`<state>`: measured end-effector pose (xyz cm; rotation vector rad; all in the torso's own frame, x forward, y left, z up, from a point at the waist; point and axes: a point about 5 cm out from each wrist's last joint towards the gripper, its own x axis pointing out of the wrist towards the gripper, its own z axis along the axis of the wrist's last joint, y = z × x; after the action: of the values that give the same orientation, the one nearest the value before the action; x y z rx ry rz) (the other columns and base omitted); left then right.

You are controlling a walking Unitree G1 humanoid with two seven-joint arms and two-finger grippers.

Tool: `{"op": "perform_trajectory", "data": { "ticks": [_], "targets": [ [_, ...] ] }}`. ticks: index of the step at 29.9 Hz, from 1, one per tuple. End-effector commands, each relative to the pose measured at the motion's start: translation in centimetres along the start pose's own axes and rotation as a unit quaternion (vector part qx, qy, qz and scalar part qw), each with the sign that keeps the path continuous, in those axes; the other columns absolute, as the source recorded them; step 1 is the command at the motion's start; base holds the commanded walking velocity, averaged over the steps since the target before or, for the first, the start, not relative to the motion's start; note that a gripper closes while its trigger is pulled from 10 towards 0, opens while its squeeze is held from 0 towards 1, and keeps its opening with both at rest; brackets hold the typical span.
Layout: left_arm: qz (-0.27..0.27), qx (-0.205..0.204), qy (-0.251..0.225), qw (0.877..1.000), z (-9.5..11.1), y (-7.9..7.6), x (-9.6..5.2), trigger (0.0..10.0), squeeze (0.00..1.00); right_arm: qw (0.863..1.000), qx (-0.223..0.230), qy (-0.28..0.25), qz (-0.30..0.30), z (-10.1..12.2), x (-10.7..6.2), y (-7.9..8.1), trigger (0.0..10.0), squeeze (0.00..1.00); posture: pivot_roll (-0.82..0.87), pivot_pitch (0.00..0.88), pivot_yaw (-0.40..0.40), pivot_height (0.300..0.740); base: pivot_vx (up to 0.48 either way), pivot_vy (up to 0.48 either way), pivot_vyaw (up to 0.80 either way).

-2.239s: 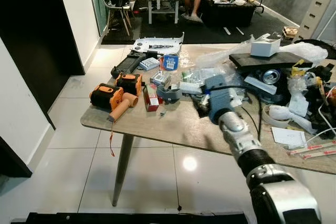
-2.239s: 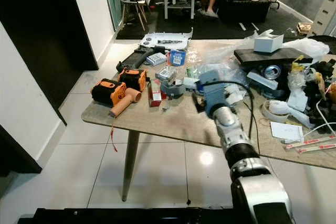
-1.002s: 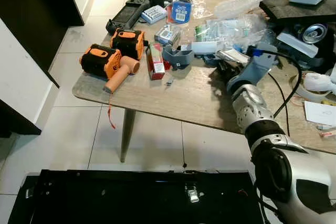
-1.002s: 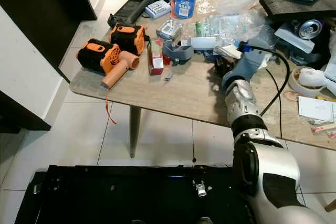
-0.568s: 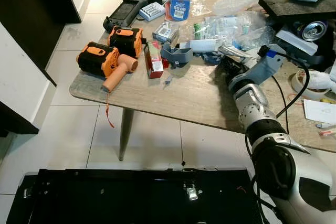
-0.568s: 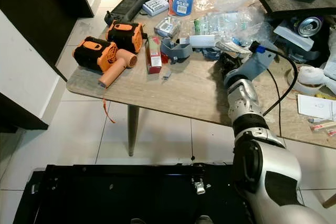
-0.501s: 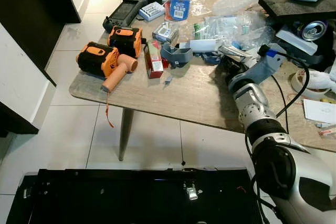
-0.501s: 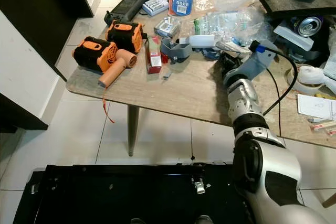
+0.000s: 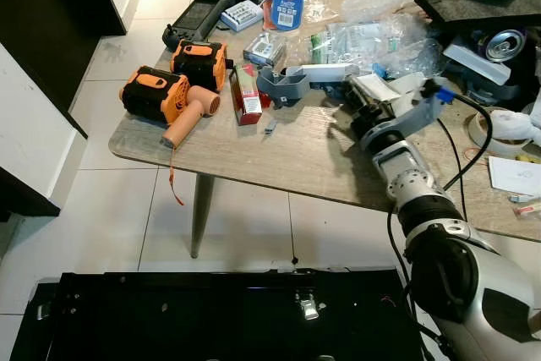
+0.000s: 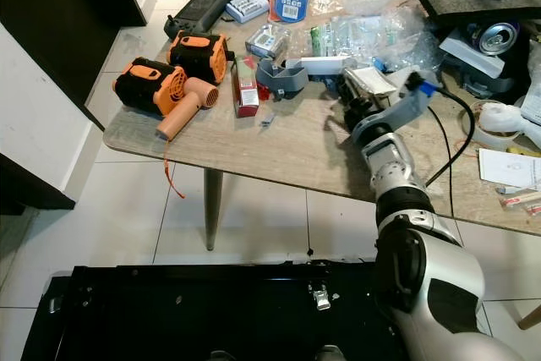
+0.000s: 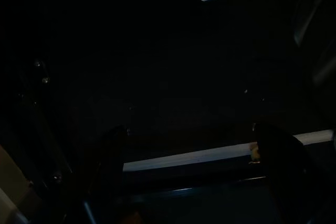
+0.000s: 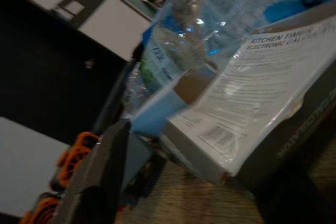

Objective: Picking trash to rubbish bin

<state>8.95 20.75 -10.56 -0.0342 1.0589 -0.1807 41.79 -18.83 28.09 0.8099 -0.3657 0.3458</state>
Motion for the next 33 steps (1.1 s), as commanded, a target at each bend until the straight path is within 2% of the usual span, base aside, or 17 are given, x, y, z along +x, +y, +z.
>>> {"op": "perform_trajectory", "data": {
  "ticks": [1,5,7,10,11,12,14,15,16,22,33],
  "targets": [
    [0.001,-0.010,0.037,0.999,-2.1,-0.2,-0.6,10.0,0.00,1.000,0.014,0.003,-0.001,-0.5,-0.6,-0.7,10.0,1.00,0.00,0.431,0.079,0.740,0.000,0.000,0.00],
    [-0.001,-0.008,0.038,0.999,-2.0,-0.1,-0.5,10.0,0.00,0.999,0.034,-0.005,0.012,-0.5,-0.9,-0.8,10.0,1.00,-0.01,0.429,0.083,0.740,0.000,0.000,0.00],
    [-0.001,-0.007,0.039,0.999,-2.0,-0.1,-0.5,10.0,0.00,0.999,0.043,-0.014,-0.007,-0.3,-1.1,-1.2,10.0,1.00,-0.01,0.427,0.083,0.740,0.000,0.000,0.00],
    [0.000,-0.006,0.039,0.999,-1.9,0.0,-0.5,10.0,0.00,0.997,0.030,-0.029,-0.064,0.0,-1.3,-2.1,10.0,1.00,-0.01,0.421,0.083,0.740,0.000,0.000,0.00],
    [0.000,-0.006,0.039,0.999,-1.9,0.0,-0.5,10.0,0.00,0.997,0.030,-0.029,-0.064,0.0,-1.3,-2.1,10.0,1.00,-0.01,0.421,0.083,0.740,0.000,0.000,0.00],
    [0.001,-0.006,0.039,0.999,-1.8,0.0,-0.5,10.0,0.00,0.993,0.032,-0.052,-0.104,0.5,-1.5,-2.6,5.2,0.61,-0.01,0.418,0.083,0.740,0.000,0.000,0.00],
    [0.001,-0.006,0.039,0.999,-1.8,0.0,-0.4,10.0,0.00,0.990,0.039,-0.064,-0.117,0.7,-1.6,-2.8,5.2,0.61,-0.01,0.418,0.083,0.740,0.000,0.000,0.00],
    [0.002,-0.006,0.039,0.999,-1.7,0.0,-0.4,10.0,0.00,0.988,0.055,-0.073,-0.124,0.9,-1.7,-3.0,0.0,0.15,-0.01,0.411,0.082,0.740,0.000,0.000,0.00],
    [0.002,-0.006,0.040,0.999,-1.7,0.0,-0.4,10.0,0.00,0.986,0.069,-0.078,-0.129,0.9,-1.7,-3.2,0.0,0.00,0.00,0.406,0.081,0.740,0.000,0.000,0.00],
    [0.005,-0.007,0.038,0.999,-1.4,0.0,-0.3,10.0,0.00,0.986,0.088,-0.077,-0.121,0.8,-1.5,-2.8,0.0,0.00,0.00,0.390,0.080,0.740,0.000,0.000,0.00],
    [0.010,-0.007,0.037,0.999,-0.6,0.1,0.1,10.0,0.00,0.990,0.064,-0.071,-0.105,0.8,-1.0,-2.1,0.0,0.00,-0.02,0.352,0.078,0.740,0.000,0.000,0.00]
  ]
}}
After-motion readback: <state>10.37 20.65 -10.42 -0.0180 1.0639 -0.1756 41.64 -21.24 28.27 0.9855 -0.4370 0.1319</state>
